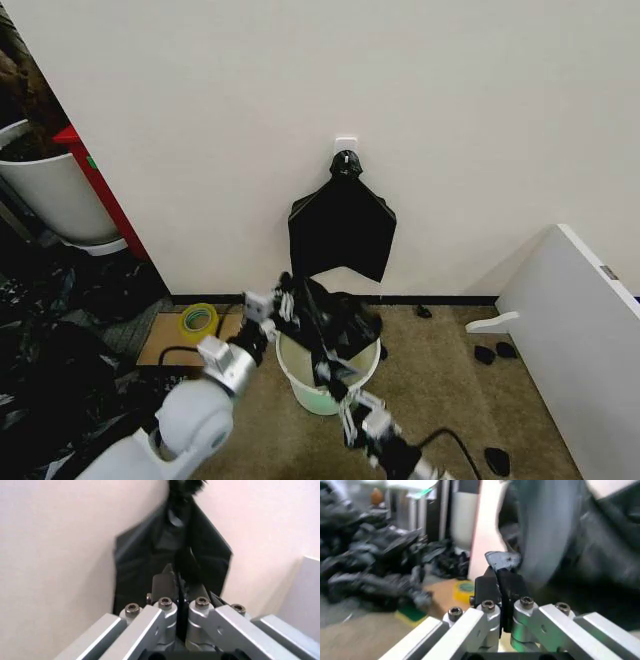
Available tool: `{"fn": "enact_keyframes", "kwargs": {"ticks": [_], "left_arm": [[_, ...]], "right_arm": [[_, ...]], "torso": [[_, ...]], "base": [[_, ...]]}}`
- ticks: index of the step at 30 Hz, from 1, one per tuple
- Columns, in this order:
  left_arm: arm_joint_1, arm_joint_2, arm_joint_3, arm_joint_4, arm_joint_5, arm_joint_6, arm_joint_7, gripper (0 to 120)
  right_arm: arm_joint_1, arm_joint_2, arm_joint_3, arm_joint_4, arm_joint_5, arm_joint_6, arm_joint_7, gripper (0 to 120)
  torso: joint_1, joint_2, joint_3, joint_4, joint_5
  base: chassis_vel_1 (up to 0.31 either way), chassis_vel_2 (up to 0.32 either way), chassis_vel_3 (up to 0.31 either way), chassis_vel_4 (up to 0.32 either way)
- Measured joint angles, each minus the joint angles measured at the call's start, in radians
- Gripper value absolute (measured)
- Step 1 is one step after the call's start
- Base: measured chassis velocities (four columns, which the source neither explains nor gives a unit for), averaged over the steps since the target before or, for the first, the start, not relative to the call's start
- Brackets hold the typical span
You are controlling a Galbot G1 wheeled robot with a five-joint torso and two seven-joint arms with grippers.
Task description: Place the garbage bag over the trash bin.
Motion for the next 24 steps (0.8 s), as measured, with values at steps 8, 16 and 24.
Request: {"fn": "enact_keyframes", "kwargs": {"ticks": [8, 16, 24], "left_arm": [[-0.019, -0.009, -0.058, -0.003, -0.037, 0.016, -0.064, 0], [-0.043, -0.005, -0.115, 0.005, -0.071, 0.021, -0.091, 0], [-0.059, -0.003, -0.127, 0.029, -0.079, 0.022, -0.098, 0]], "right_arm": [[-0.014, -0.019, 0.031, -0.019, -0.032, 0.04, -0.008, 0], [-0.026, -0.04, 0.05, -0.008, -0.015, 0.038, -0.008, 0], [-0.05, -0.063, 0.073, -0.002, 0.015, 0.049, -0.02, 0]], "torso": [[0.0, 0.0, 0.0, 0.0002, 0.0], [0.0, 0.0, 0.0, 0.0002, 0.0], [0.0, 0.0, 0.0, 0.0002, 0.0]], "base": [[0.0, 0.0, 0.0, 0.0], [0.0, 0.0, 0.0, 0.0], [0.0, 0.0, 0.0, 0.0]]}}
